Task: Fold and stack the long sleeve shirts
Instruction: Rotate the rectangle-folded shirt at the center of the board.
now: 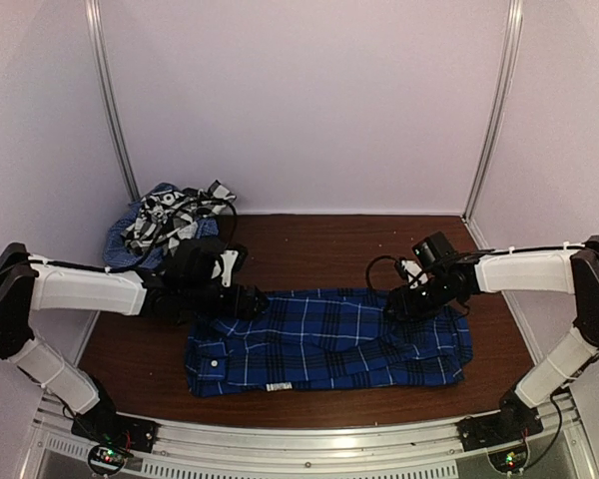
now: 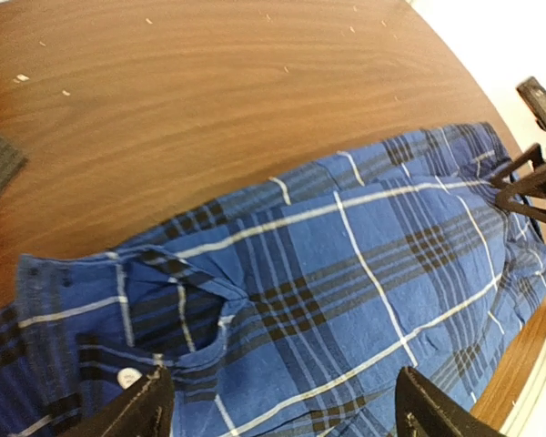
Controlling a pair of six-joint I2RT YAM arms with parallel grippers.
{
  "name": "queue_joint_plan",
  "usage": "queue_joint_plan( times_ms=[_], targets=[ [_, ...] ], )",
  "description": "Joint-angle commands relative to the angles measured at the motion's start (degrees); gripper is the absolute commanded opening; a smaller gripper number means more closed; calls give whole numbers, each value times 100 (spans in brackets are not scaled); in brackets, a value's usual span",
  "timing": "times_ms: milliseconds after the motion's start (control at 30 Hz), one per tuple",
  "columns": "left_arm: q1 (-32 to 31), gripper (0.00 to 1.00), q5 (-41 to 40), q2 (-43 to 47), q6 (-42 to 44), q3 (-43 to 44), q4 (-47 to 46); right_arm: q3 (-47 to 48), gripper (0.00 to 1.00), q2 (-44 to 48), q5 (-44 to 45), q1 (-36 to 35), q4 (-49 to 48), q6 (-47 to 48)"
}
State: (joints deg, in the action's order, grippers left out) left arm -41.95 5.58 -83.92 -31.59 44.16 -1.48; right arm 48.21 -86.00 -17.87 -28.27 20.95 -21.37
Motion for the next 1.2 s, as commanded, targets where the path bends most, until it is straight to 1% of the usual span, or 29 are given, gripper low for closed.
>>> queue_joint_plan(
  times_ms=[0,167,333,433,500,567,667,800,900,1000,1067,1167],
  targets=[
    [1,85,529,-472,192,128,-445,22,64,-412,351,-3,-96,-219],
    [-6,85,210,-944,224,95,-152,242,64,-1026,827,14,35,-212],
    [-6,85,112,-1083,241,-102,-63,799,65,-1604,1426,31,199,-43],
    [-29,85,137,-1058,235,-250,-57,1284,65,-1945,1742,54,269,234],
    [-72,85,152,-1032,172,-353,-23,1679,65,-2274,1966,52,275,597],
    [-176,85,149,-1009,117,-412,13,2233,66,-2597,2171,49,383,860],
    [-463,85,91,-1046,12,-452,33,3113,67,-3314,2386,54,500,1320],
    [-1036,84,46,-1316,-150,-266,54,4483,68,-4288,2111,43,703,1815],
    [-1498,84,-8,-1522,-319,-31,79,5426,68,-4755,2003,35,885,2053],
    [-1947,84,-20,-1592,-308,276,103,5740,69,-4734,1981,17,886,2309],
    [-2185,84,40,-1592,-120,531,121,5606,70,-4433,1991,12,750,2398],
    [-2447,84,178,-1609,424,949,251,5171,73,-3787,2045,6,521,2485]
  ],
)
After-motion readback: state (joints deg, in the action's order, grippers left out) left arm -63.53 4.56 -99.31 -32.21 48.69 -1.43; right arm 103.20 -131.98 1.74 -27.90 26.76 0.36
